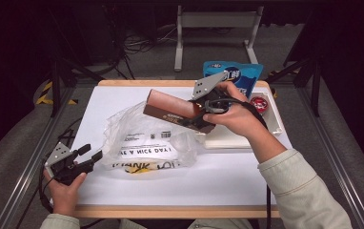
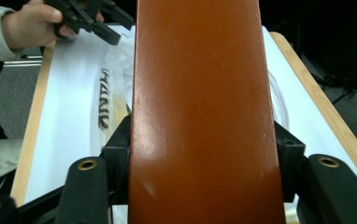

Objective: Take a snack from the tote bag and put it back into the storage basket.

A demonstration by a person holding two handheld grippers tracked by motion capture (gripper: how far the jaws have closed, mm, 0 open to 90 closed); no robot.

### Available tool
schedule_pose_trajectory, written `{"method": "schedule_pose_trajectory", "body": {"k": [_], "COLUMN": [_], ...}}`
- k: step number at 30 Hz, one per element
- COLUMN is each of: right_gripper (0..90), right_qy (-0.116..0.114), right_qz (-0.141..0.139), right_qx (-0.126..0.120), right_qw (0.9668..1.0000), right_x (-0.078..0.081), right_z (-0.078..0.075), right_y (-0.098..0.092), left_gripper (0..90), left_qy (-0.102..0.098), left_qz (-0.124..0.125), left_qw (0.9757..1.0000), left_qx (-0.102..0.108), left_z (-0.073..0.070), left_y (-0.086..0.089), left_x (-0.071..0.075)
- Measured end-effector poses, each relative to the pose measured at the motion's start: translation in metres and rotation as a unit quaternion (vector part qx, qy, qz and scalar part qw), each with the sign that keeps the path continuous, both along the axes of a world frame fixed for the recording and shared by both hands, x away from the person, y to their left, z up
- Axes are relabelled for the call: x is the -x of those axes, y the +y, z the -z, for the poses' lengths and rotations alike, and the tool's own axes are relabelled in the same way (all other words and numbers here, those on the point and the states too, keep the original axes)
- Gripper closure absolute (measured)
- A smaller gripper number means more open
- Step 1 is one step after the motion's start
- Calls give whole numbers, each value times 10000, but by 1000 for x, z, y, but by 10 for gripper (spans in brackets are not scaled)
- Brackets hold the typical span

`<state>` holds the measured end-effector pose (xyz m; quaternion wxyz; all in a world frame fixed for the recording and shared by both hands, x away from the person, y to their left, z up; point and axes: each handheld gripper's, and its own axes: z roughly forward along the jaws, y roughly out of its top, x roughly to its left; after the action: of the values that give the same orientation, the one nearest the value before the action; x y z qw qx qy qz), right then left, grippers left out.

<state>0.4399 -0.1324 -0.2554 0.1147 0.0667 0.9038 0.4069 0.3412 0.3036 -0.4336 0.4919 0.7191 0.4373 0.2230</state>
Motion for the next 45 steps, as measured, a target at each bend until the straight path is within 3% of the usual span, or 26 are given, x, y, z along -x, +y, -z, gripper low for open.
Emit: {"method": "schedule_pose_trajectory", "body": {"k": [18,33,45], "right_gripper": [419,418,418], "right_qy": [-79,-163,-175], "right_qz": [458,799,927], "right_qx": [-43,99,161], "right_qw": [9989,9966,9954], "right_x": [-5,-13,-20], "right_z": [-6,-8,-1], "right_y": [-51,-88,-117], "left_gripper": [410,410,410], "left_qy": [15,8,25], "left_qz": [-14,-15,-122], "left_qw": [10000,10000,9999], "left_qx": [-4,-16,-5], "left_z": [0,0,1], "left_y": [0,0,5], "left_x": [1,1,8]}}
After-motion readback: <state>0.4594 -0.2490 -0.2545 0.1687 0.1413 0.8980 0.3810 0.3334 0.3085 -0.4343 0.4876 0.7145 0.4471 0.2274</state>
